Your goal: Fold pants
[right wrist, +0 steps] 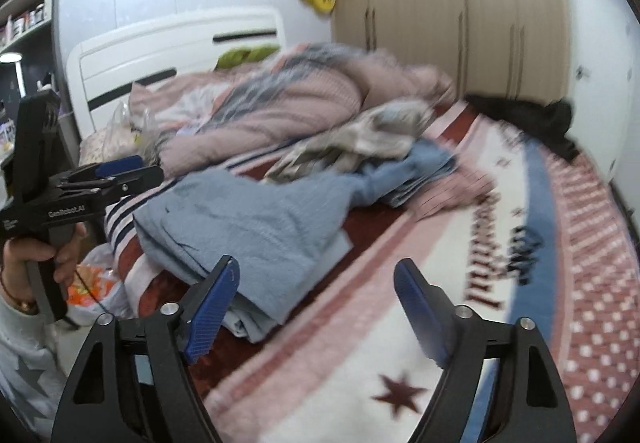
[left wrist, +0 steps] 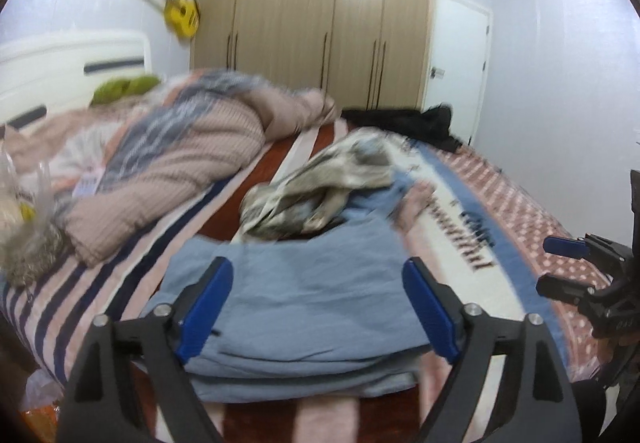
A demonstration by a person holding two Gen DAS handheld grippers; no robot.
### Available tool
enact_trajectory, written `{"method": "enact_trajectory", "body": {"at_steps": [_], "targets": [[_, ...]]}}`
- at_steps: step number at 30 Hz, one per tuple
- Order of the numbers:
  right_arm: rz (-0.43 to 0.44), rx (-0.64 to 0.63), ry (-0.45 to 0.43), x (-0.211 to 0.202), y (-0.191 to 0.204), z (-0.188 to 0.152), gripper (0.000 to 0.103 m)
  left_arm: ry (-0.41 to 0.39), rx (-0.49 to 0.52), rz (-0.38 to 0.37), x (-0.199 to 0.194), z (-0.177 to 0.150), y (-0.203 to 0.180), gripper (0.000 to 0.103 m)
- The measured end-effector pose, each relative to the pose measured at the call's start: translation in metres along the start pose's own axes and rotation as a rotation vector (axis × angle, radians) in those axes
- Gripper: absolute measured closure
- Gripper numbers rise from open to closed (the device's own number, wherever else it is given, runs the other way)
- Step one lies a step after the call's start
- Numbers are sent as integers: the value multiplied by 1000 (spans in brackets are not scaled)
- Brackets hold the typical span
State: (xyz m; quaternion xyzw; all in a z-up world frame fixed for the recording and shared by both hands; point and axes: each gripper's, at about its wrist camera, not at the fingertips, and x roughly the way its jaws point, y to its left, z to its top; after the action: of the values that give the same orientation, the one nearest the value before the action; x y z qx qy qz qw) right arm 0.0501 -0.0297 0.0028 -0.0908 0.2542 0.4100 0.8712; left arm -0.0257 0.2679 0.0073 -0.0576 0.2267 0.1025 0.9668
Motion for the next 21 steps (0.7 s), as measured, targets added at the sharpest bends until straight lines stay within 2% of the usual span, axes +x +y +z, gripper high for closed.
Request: {"method": "enact_trajectory", "body": {"at_steps": [4, 8, 10, 14, 21], "targets": [[-67, 25, -97, -51, -9, -19, 10, -104, 21, 0, -28, -2, -43, 3], [-183, 12, -162, -89, -12, -46, 1, -175, 35, 10, -44, -14, -79, 2], [-221, 8, -184, -103, -13, -58, 1, -193, 44, 15, -47, -20, -93, 2], [-299, 24, -206, -125, -15, -78, 1, -185, 47, -24, -49, -31, -118, 2], [-336, 41, -219, -142, -24, -91, 1, -175, 67, -52, -48, -38, -143, 2]]}}
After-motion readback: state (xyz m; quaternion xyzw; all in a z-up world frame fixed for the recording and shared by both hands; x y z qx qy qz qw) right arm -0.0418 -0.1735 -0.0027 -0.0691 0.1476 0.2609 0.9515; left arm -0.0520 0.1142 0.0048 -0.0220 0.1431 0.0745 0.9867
